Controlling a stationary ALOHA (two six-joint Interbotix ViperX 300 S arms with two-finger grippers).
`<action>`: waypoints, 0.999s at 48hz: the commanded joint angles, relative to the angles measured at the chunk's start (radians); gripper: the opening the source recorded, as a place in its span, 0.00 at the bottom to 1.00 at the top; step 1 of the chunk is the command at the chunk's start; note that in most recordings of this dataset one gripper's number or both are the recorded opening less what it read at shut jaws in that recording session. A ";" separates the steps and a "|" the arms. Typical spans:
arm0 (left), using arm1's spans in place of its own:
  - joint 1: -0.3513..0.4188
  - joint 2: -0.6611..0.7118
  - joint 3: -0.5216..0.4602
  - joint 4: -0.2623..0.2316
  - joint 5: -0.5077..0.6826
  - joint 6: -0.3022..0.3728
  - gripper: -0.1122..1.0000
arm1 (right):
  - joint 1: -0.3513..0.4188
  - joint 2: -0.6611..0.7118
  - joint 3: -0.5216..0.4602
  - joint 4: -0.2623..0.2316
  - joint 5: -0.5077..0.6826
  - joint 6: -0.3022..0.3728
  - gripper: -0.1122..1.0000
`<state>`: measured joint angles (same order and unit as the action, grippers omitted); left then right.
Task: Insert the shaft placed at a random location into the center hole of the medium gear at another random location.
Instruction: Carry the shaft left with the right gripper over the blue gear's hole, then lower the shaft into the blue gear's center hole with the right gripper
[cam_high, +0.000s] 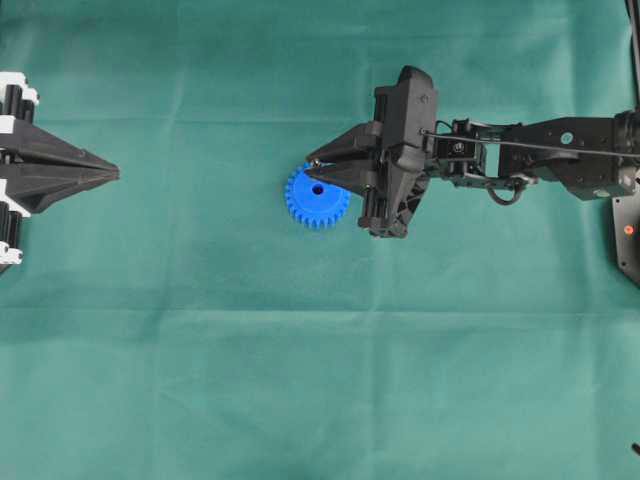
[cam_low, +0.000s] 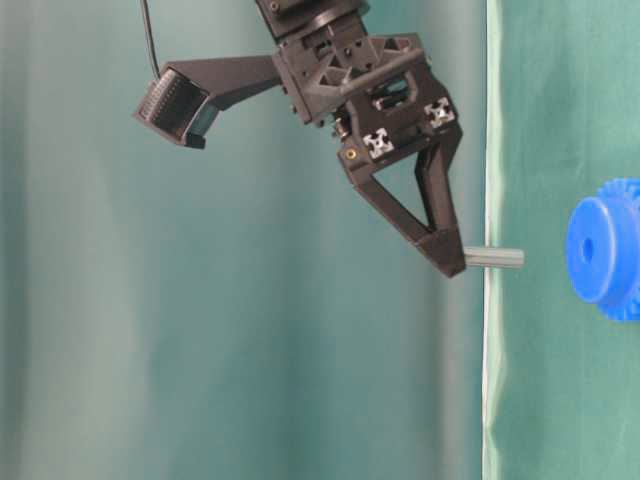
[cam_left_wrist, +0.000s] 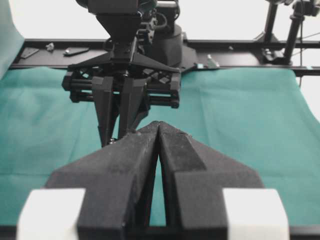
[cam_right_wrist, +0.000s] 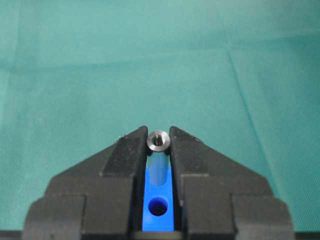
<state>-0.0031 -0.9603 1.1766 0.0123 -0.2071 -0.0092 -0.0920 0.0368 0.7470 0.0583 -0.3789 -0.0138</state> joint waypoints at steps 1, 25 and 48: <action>0.000 0.009 -0.021 0.002 -0.003 -0.002 0.10 | 0.003 -0.011 -0.017 0.003 0.002 0.008 0.22; 0.000 0.009 -0.021 0.002 -0.009 -0.002 0.10 | 0.003 0.077 -0.015 0.011 -0.034 0.008 0.22; -0.002 0.009 -0.021 0.002 -0.009 -0.003 0.10 | 0.003 0.103 -0.014 0.012 -0.052 0.009 0.22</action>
<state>-0.0031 -0.9587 1.1766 0.0123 -0.2086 -0.0107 -0.0905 0.1473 0.7470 0.0675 -0.4065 -0.0138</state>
